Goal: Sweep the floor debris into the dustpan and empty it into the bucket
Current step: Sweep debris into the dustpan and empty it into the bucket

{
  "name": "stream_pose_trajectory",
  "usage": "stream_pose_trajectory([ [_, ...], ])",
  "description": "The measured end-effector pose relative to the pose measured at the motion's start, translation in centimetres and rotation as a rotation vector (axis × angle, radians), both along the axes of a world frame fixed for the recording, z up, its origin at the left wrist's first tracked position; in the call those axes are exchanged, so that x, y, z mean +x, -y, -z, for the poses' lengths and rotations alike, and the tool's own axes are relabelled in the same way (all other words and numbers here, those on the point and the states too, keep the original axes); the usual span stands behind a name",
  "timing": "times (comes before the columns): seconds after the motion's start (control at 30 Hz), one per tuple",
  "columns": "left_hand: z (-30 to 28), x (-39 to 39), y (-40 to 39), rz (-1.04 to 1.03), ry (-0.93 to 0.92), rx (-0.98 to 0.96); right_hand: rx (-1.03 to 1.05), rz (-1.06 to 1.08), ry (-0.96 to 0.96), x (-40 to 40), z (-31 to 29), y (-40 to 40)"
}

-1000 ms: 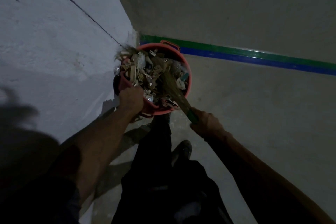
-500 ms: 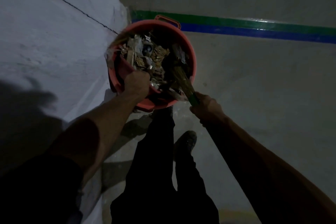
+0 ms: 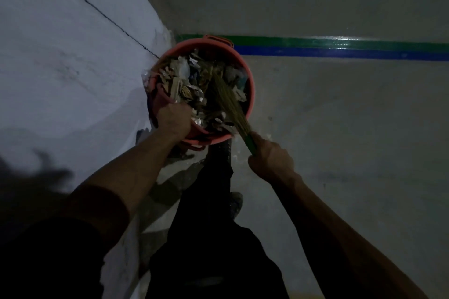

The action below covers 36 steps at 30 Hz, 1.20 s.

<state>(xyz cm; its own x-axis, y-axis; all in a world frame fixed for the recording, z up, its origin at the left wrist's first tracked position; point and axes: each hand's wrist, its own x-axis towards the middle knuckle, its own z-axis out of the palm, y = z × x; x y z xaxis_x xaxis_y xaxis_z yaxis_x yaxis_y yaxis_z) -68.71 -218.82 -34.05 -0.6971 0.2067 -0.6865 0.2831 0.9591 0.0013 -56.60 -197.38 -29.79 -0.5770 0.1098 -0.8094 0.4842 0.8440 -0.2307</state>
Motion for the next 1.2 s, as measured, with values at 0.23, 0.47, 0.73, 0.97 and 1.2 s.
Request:
stream_pose_trajectory([
  [0.23, -5.7, 4.2, 0.5, -0.007, -0.111, -0.009, 0.169, -0.107, -0.107, 6.2, -6.6, 0.0],
  [0.47, -8.8, 10.1, 2.3, -0.114, -0.165, 0.085, 0.255, -0.092, -0.275, 13.7, -10.2, 0.8],
  [0.73, -11.5, 14.6, 3.5, -0.363, -0.21, 0.127, 0.194, 0.056, -0.359, 20.9, -12.5, 1.7],
  [0.97, -11.3, 15.0, 4.5, -0.136, -0.182, 0.055, -0.315, 0.655, -0.281, 20.9, -11.5, 1.6],
  [1.2, -7.0, 10.9, 3.5, -0.04, -0.212, 0.1, -0.412, 0.752, -0.262, 15.8, -8.1, 1.0],
])
